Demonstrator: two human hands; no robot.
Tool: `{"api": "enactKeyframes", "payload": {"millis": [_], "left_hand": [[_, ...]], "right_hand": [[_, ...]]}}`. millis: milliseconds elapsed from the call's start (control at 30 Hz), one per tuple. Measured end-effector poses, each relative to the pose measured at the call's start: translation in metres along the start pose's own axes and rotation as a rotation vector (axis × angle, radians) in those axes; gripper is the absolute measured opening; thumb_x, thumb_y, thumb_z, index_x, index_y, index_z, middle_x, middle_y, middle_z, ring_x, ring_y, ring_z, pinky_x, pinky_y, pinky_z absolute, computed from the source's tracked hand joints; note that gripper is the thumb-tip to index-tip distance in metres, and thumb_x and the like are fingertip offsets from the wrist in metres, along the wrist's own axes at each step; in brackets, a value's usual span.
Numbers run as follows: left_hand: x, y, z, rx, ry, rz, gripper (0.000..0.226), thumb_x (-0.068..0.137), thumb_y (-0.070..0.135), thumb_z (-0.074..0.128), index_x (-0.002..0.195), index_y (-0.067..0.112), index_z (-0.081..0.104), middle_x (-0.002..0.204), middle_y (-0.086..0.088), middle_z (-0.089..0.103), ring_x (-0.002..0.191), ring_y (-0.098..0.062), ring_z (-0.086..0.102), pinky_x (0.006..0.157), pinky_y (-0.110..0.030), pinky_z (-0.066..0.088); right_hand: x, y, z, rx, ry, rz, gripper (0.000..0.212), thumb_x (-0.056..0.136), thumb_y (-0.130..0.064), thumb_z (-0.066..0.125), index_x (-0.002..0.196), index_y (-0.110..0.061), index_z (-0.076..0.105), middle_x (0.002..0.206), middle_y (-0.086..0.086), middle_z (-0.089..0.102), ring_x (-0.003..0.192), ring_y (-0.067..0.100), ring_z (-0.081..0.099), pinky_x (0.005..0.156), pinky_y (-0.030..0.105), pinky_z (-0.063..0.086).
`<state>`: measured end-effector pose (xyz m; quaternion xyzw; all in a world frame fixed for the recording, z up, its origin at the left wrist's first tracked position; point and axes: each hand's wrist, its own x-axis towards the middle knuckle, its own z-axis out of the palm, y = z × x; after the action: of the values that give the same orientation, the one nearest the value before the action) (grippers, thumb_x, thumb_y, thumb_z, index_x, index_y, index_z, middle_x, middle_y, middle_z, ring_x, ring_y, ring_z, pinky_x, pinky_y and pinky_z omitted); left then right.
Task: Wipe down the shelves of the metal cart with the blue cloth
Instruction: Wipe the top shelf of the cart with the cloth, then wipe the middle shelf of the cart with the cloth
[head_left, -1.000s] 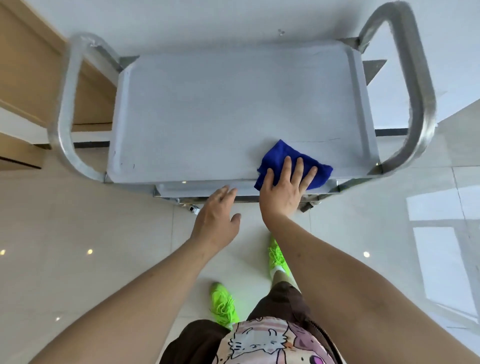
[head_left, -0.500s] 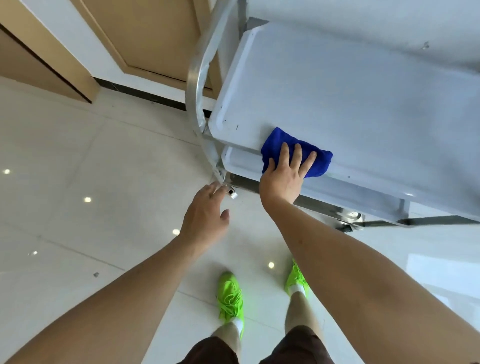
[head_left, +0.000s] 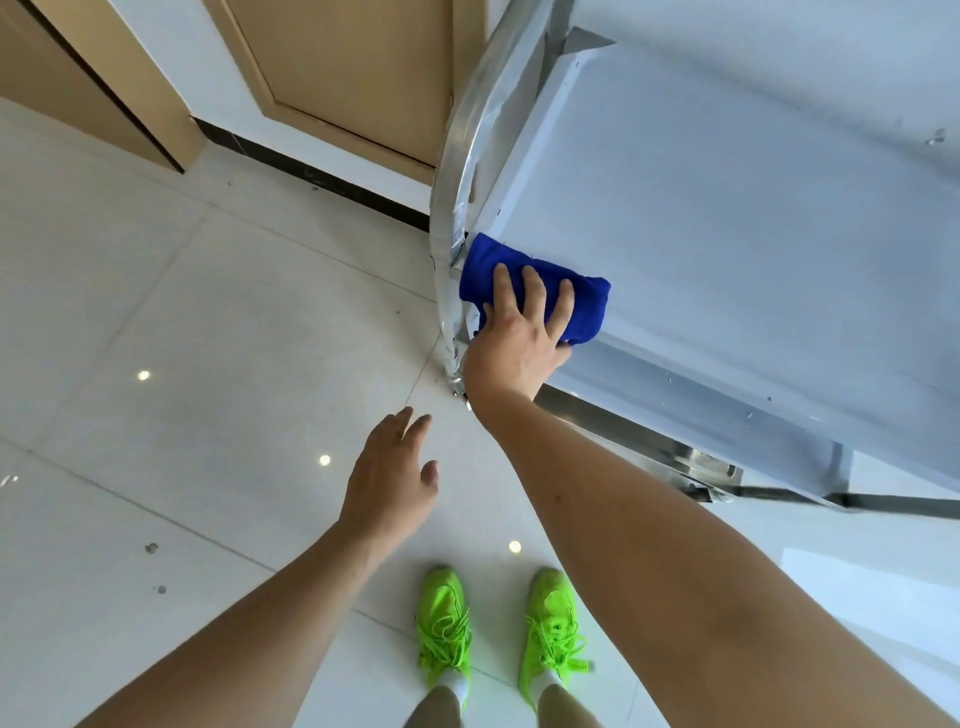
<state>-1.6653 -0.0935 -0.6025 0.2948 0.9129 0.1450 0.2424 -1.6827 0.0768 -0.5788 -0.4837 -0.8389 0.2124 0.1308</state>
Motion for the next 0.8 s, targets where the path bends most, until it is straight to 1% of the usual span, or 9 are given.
{"api": "enactKeyframes", "payload": {"millis": [67,167,233,300,367,467,567,667,800], "left_hand": [[0.0,0.002,0.011,-0.005,0.005,-0.013,0.055,0.094,0.023,0.054,0.146,0.014,0.04,0.155,-0.009,0.035,0.144,-0.025,0.028,0.115,-0.033,0.025],[-0.001,0.009,0.027,-0.012,0.013,-0.026,0.055,0.093,0.022,0.055,0.146,0.013,0.041,0.154,-0.01,0.037,0.142,-0.025,0.029,0.114,-0.034,0.026],[0.0,0.016,0.038,-0.022,0.017,-0.031,0.056,0.093,0.023,0.055,0.146,0.013,0.04,0.154,-0.009,0.036,0.143,-0.025,0.029,0.113,-0.035,0.028],[0.006,0.022,0.048,-0.042,0.026,-0.038,0.056,0.093,0.023,0.055,0.146,0.013,0.04,0.155,-0.009,0.035,0.143,-0.025,0.027,0.113,-0.035,0.029],[0.012,0.027,0.059,-0.043,0.043,-0.032,0.055,0.093,0.023,0.056,0.146,0.013,0.04,0.155,-0.01,0.035,0.143,-0.026,0.028,0.113,-0.037,0.029],[0.024,0.029,0.073,-0.011,0.068,0.004,0.056,0.092,0.024,0.059,0.144,0.013,0.042,0.152,-0.012,0.038,0.142,-0.027,0.031,0.113,-0.038,0.03],[0.038,0.026,0.086,-0.002,0.098,0.012,0.056,0.09,0.023,0.061,0.143,0.013,0.044,0.151,-0.012,0.041,0.14,-0.028,0.034,0.112,-0.04,0.032],[0.056,0.027,0.095,0.021,0.138,0.043,0.056,0.089,0.023,0.063,0.141,0.013,0.046,0.148,-0.012,0.044,0.138,-0.029,0.037,0.109,-0.041,0.037],[0.089,0.032,0.107,-0.002,0.204,0.083,0.059,0.089,0.022,0.064,0.144,0.015,0.043,0.148,-0.012,0.044,0.138,-0.03,0.037,0.109,-0.042,0.038]], "right_hand": [[-0.006,0.008,0.0,0.017,0.035,-0.086,0.062,0.088,-0.007,0.068,0.144,-0.028,0.051,0.154,0.0,0.042,0.148,0.035,0.017,0.087,0.055,0.041],[-0.017,0.032,0.0,0.021,0.075,-0.291,0.063,0.079,-0.001,0.076,0.136,-0.02,0.061,0.145,0.005,0.053,0.145,0.038,0.03,0.081,0.05,0.042],[-0.023,0.049,0.002,0.031,0.083,-0.394,0.062,0.075,0.003,0.077,0.132,-0.017,0.064,0.138,0.007,0.059,0.142,0.037,0.035,0.079,0.048,0.041],[-0.029,0.064,0.006,0.033,0.059,-0.45,0.06,0.076,0.005,0.074,0.131,-0.016,0.064,0.133,0.007,0.06,0.139,0.034,0.037,0.078,0.048,0.04],[-0.033,0.081,0.013,0.027,0.019,-0.463,0.057,0.077,0.004,0.073,0.129,-0.016,0.064,0.13,0.006,0.061,0.136,0.032,0.041,0.078,0.048,0.041],[-0.038,0.107,0.024,0.021,-0.06,-0.421,0.052,0.079,0.002,0.075,0.128,-0.014,0.064,0.128,0.007,0.062,0.134,0.032,0.045,0.079,0.05,0.044],[-0.036,0.132,0.035,0.003,-0.095,-0.377,0.049,0.082,0.001,0.074,0.127,-0.013,0.064,0.125,0.008,0.063,0.132,0.033,0.048,0.08,0.051,0.045],[-0.027,0.148,0.04,-0.012,-0.128,-0.375,0.04,0.092,-0.007,0.066,0.131,-0.012,0.062,0.125,0.009,0.062,0.129,0.034,0.048,0.083,0.053,0.046],[-0.001,0.163,0.048,-0.017,-0.106,-0.38,0.039,0.1,-0.018,0.058,0.139,-0.013,0.056,0.129,0.008,0.06,0.126,0.032,0.048,0.091,0.052,0.045]]}}
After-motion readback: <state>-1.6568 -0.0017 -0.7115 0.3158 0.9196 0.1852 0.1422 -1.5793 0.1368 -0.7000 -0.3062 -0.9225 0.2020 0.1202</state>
